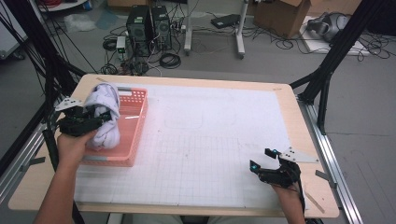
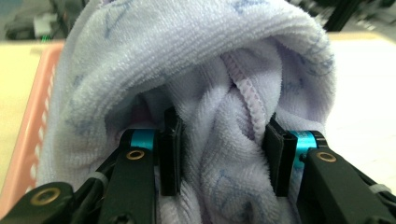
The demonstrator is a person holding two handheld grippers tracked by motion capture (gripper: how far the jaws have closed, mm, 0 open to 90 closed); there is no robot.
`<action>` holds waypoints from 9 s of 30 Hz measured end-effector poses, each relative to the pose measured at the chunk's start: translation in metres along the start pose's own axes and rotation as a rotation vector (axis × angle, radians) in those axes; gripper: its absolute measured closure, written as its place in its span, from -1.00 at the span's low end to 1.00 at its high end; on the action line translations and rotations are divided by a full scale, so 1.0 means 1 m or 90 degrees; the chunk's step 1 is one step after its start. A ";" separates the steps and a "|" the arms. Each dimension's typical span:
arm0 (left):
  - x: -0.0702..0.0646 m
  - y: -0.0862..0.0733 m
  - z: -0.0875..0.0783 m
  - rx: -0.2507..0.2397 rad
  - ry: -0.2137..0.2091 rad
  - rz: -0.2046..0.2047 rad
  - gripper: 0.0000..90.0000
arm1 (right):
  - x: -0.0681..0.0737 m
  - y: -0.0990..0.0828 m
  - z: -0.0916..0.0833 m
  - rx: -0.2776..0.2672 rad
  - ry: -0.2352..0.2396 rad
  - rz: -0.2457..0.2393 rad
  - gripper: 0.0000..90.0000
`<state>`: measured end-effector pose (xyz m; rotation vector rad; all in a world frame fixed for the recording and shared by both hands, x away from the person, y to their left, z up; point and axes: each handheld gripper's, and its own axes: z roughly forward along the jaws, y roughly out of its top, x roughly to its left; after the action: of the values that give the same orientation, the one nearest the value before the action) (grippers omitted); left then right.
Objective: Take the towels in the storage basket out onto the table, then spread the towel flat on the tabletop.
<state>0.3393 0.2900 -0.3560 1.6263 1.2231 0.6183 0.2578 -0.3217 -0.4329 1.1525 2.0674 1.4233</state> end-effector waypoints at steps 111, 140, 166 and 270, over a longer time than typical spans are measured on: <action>-0.189 -0.065 0.067 -0.093 -0.302 0.105 -0.59 | 0.004 0.002 0.007 0.011 0.000 -0.010 -0.67; -0.170 -0.092 0.063 -0.085 -0.261 0.085 -0.59 | 0.006 0.003 0.017 0.025 -0.011 -0.037 -0.67; -0.177 -0.098 0.075 0.005 -0.342 0.092 -0.09 | 0.039 0.016 0.058 0.151 0.127 -0.155 0.80; -0.288 -0.053 0.192 0.093 -0.233 -0.009 -0.10 | -0.056 0.063 0.008 0.015 -0.117 -0.035 0.26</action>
<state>0.3703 -0.0487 -0.4381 1.7575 1.0257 0.2098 0.3222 -0.3524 -0.3875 1.1782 1.9767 1.2227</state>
